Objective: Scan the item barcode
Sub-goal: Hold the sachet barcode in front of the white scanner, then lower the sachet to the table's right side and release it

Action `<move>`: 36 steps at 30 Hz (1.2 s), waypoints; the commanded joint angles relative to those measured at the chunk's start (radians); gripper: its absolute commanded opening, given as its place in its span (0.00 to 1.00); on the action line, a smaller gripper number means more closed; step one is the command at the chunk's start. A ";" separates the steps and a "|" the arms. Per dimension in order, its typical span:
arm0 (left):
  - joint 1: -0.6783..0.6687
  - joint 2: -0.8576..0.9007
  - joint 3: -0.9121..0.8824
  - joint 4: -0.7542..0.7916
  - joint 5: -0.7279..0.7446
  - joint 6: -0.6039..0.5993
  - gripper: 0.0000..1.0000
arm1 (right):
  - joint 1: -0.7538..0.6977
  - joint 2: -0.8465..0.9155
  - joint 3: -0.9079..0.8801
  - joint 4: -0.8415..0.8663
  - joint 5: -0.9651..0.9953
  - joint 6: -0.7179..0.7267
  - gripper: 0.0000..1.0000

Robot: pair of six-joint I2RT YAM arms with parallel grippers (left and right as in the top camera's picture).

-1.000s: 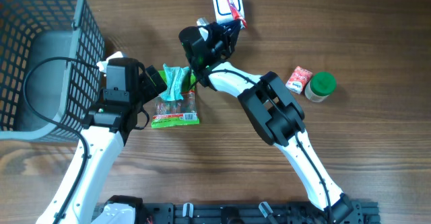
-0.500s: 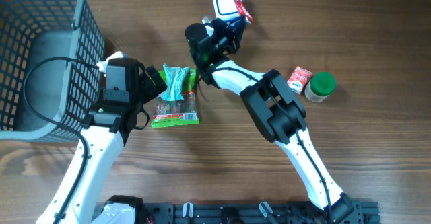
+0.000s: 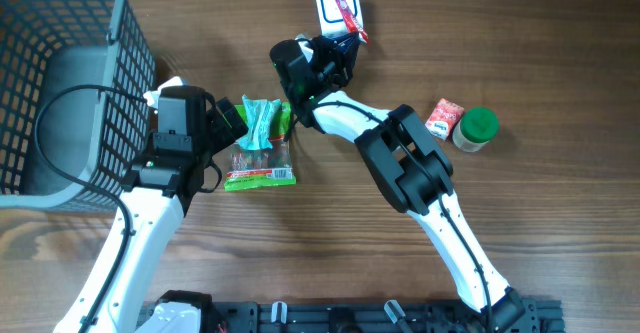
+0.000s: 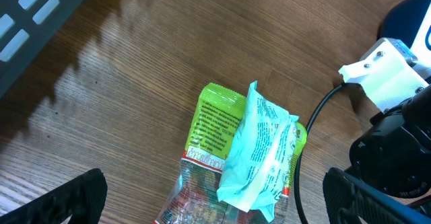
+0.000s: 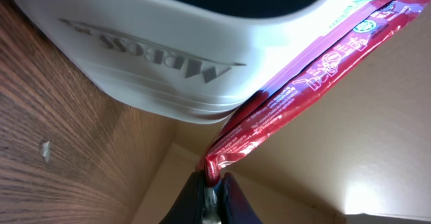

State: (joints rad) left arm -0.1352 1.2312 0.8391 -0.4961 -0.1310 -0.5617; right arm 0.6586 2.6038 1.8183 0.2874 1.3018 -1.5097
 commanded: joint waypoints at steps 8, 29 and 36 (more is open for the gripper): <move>0.005 -0.005 0.007 0.002 -0.009 0.011 1.00 | 0.012 -0.074 0.000 0.498 0.051 -0.148 0.04; 0.005 -0.005 0.007 0.002 -0.009 0.012 1.00 | -0.067 -0.726 -0.135 -1.509 -0.900 1.783 0.04; 0.005 -0.005 0.007 0.002 -0.009 0.012 1.00 | -0.159 -0.726 -0.380 -1.632 -0.978 2.035 0.04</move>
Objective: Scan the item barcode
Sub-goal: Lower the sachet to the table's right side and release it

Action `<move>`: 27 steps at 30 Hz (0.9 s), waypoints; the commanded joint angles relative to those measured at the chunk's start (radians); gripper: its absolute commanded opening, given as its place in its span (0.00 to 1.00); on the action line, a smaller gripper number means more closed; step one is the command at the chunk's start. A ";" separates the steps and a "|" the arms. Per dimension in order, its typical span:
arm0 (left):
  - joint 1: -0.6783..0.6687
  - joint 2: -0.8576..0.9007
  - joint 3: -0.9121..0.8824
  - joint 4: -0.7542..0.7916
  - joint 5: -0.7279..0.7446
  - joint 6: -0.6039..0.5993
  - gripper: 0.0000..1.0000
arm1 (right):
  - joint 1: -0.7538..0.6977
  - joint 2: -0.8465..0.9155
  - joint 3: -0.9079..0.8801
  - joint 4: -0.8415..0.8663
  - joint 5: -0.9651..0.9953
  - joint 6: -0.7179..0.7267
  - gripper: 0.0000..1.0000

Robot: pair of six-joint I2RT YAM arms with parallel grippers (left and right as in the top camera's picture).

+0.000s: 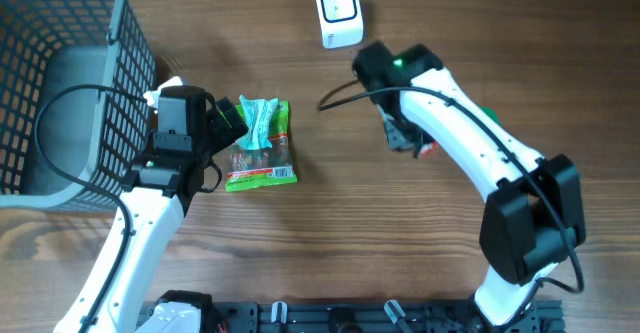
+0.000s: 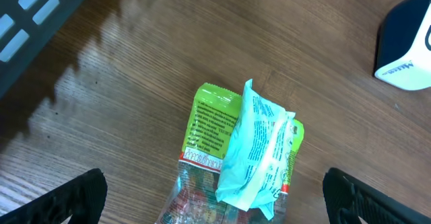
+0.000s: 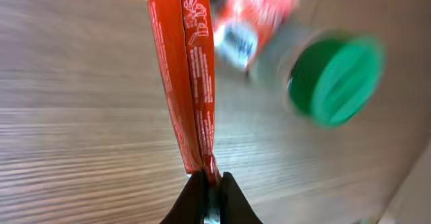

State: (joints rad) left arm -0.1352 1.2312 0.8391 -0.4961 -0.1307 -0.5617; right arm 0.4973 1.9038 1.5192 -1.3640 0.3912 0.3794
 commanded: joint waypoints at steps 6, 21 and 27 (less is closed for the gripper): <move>0.005 -0.005 0.007 0.002 -0.010 0.011 1.00 | -0.002 -0.026 -0.250 0.089 -0.041 0.199 0.24; 0.005 -0.005 0.007 0.002 -0.010 0.012 1.00 | -0.001 -0.025 -0.266 0.394 -0.444 -0.036 0.72; 0.005 -0.005 0.007 0.002 -0.010 0.012 1.00 | -0.015 -0.024 -0.375 0.570 -0.387 -0.035 0.56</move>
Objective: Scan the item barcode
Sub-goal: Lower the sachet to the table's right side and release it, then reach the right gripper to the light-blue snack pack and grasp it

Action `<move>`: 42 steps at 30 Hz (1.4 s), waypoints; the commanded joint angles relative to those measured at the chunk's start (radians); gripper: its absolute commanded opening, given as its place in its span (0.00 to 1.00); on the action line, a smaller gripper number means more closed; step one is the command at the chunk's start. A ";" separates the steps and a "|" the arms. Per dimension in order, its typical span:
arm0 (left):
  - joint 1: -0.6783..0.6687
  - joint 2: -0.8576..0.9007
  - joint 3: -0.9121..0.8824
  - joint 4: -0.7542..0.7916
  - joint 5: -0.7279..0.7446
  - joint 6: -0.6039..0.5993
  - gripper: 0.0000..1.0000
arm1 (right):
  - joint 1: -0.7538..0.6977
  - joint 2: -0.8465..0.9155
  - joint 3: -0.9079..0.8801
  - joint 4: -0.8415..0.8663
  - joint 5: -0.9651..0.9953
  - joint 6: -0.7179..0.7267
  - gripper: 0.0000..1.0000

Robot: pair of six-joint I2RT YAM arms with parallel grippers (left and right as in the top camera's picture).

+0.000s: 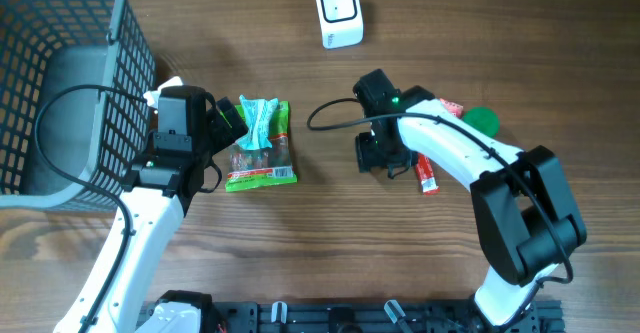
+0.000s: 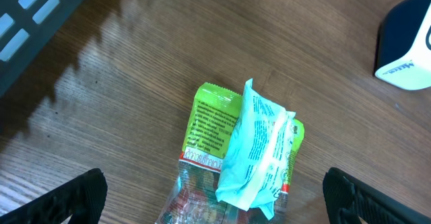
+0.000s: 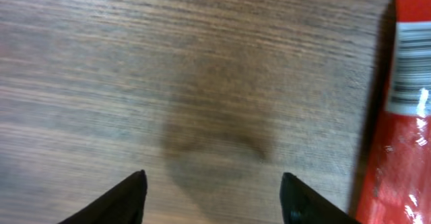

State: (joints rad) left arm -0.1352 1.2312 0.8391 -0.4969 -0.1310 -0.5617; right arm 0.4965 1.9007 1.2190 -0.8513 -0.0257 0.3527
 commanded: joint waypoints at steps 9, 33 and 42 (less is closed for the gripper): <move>0.005 -0.005 0.007 0.003 -0.009 0.012 1.00 | -0.244 -0.021 -0.219 0.179 0.024 -0.006 0.40; 0.005 -0.005 0.007 0.003 -0.009 0.011 1.00 | 0.105 -0.097 -0.127 0.495 -0.381 0.063 0.63; 0.005 -0.005 0.007 0.003 -0.009 0.012 1.00 | 0.271 -0.073 -0.128 0.652 -0.151 0.134 0.70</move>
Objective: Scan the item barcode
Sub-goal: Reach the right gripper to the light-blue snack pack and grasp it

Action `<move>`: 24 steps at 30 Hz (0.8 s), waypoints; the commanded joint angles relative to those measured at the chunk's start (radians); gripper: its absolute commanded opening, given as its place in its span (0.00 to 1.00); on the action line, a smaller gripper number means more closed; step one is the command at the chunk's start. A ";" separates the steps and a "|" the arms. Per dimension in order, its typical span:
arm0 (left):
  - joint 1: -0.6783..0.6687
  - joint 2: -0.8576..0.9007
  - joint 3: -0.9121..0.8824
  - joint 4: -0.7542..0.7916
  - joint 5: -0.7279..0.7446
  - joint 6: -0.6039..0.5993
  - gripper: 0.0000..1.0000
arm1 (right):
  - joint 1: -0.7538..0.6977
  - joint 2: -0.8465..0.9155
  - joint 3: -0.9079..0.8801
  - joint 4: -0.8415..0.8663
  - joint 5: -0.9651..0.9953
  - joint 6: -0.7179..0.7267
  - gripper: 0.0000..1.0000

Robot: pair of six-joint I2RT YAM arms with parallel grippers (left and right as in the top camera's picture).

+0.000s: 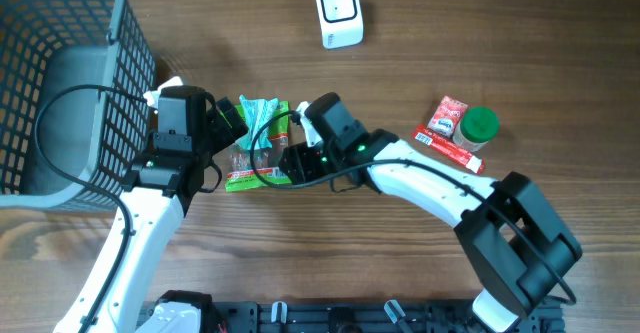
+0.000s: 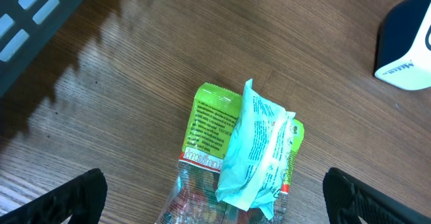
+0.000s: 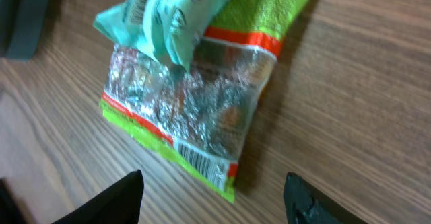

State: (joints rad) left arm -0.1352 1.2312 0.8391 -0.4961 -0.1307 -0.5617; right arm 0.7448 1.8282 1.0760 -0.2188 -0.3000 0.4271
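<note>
The white barcode scanner stands at the back of the table and shows at the right edge of the left wrist view. A green snack bag with a clear window lies flat, with a teal packet on top of it. My right gripper is open just over the bag's barcode end, holding nothing. My left gripper is open above the bag's other side. A red stick packet lies on the table to the right.
A grey wire basket fills the left side. A small red packet and a green-lidded jar sit at the right beside the red stick. The left arm's cable loops by the basket.
My right gripper, open beside the red stick packet at the right, has moved left and is now open over the green snack bag. The red stick now lies aslant nearer the jar. The left arm is unchanged.
My right gripper first held the red stick packet at the scanner. Then it held the stick over the table by the jar. Then it was open with the stick lying on the table. Now it is over the green bag. The left gripper stayed open throughout.
</note>
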 commanded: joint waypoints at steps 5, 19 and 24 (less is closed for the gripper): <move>0.005 -0.005 0.007 0.002 -0.010 0.011 1.00 | 0.028 0.044 0.015 0.167 0.161 0.107 0.77; 0.005 -0.005 0.007 0.002 -0.010 0.011 1.00 | 0.026 0.168 0.015 0.481 0.113 0.311 0.48; 0.005 -0.005 0.007 0.002 -0.010 0.011 1.00 | 0.027 0.245 0.015 0.549 0.112 0.317 0.46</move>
State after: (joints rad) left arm -0.1352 1.2312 0.8391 -0.4965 -0.1307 -0.5617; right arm 0.7715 2.0220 1.0771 0.3050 -0.1791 0.7231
